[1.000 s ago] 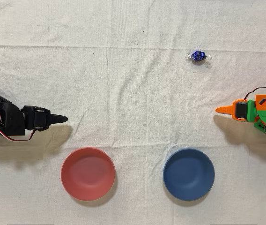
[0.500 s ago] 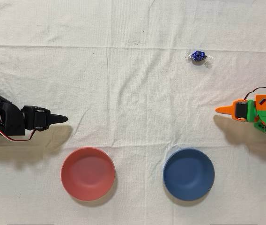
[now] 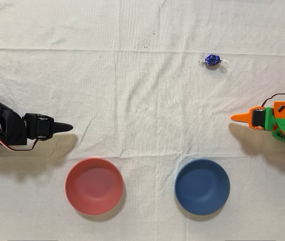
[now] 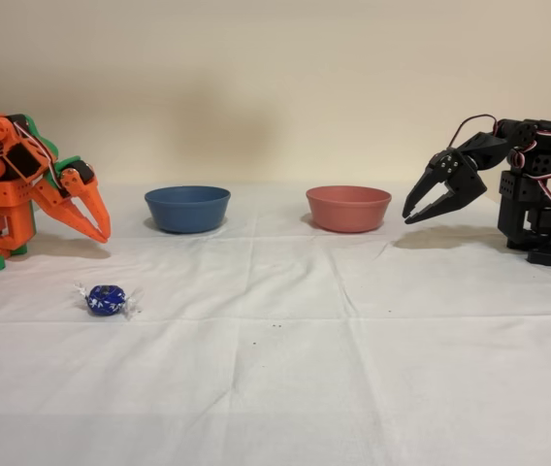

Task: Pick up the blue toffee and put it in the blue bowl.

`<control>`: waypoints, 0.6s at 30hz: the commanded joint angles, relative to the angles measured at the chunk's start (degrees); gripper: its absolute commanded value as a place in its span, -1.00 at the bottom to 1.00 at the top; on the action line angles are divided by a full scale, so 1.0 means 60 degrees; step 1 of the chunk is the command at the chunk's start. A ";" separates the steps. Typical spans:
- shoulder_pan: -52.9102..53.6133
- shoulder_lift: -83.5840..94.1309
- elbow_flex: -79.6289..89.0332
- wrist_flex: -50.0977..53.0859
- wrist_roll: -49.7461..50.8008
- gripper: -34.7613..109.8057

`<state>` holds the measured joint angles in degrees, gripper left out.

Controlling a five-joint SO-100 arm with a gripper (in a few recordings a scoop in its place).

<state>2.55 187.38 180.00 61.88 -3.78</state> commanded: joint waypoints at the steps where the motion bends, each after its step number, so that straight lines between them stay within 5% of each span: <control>1: 0.0117 -0.0044 -0.0161 0.0029 -0.0088 -0.52; 18: -0.0117 -0.0044 -0.0161 0.0029 0.0337 -0.52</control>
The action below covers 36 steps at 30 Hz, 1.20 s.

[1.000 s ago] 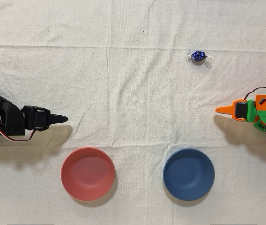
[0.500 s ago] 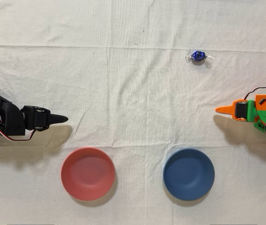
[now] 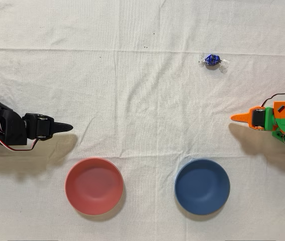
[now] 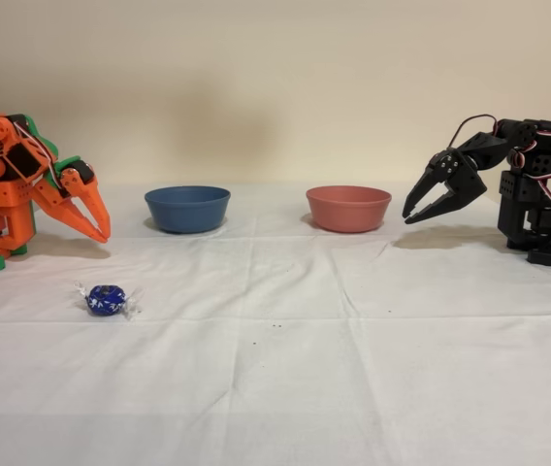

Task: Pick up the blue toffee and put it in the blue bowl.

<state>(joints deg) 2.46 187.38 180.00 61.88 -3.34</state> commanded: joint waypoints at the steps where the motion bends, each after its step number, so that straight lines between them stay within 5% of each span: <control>1: -0.0146 -0.0044 -0.0161 0.0029 0.0220 -0.52; 9: 0.0103 -0.1963 -0.1597 -0.0234 -0.1377 -0.52; 30: 0.2021 -0.7236 -0.7544 0.0073 0.0527 -0.52; 36: 0.2944 -0.8730 -0.9097 0.0894 -0.0322 -0.52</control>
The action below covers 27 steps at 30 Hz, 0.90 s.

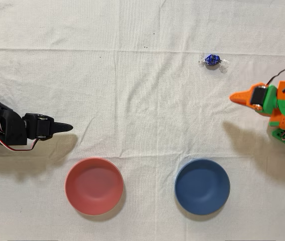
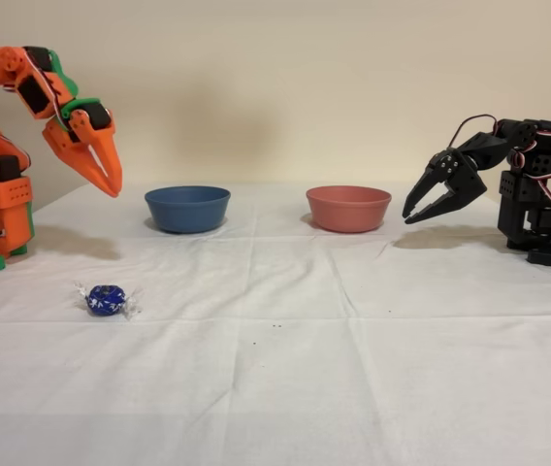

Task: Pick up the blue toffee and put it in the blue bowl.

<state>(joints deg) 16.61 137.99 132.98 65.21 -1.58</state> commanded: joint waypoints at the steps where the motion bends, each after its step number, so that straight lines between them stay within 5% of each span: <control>1: 0.0776 -0.0703 -0.1406 0.0337 -0.1040 -0.52; 20: 0.3267 -0.4028 -0.3340 0.0293 0.0308 -0.52; 27: 0.3838 -0.4863 -0.3560 0.0117 0.0073 -0.30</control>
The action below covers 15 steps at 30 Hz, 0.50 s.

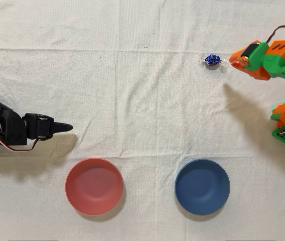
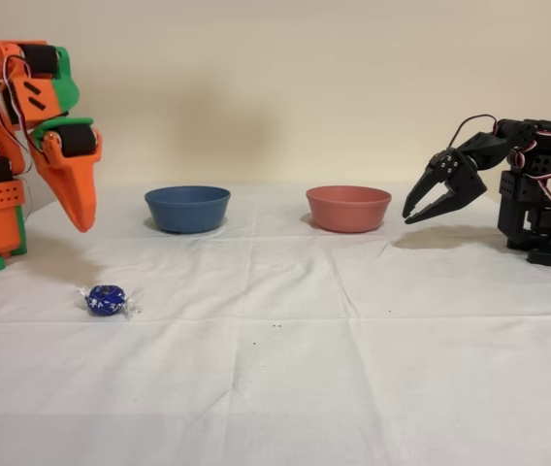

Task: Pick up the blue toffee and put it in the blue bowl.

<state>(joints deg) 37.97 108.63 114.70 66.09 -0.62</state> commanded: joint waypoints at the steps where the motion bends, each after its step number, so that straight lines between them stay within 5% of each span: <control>1: 0.0293 -0.0044 -0.0513 -0.0044 -0.0029 -0.23; 8: 0.0293 -0.0264 -0.0542 -0.0190 0.0190 0.08; 15: 0.0234 -0.0513 -0.0322 -0.0117 0.0425 0.06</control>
<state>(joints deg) 39.02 104.77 114.35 64.95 0.70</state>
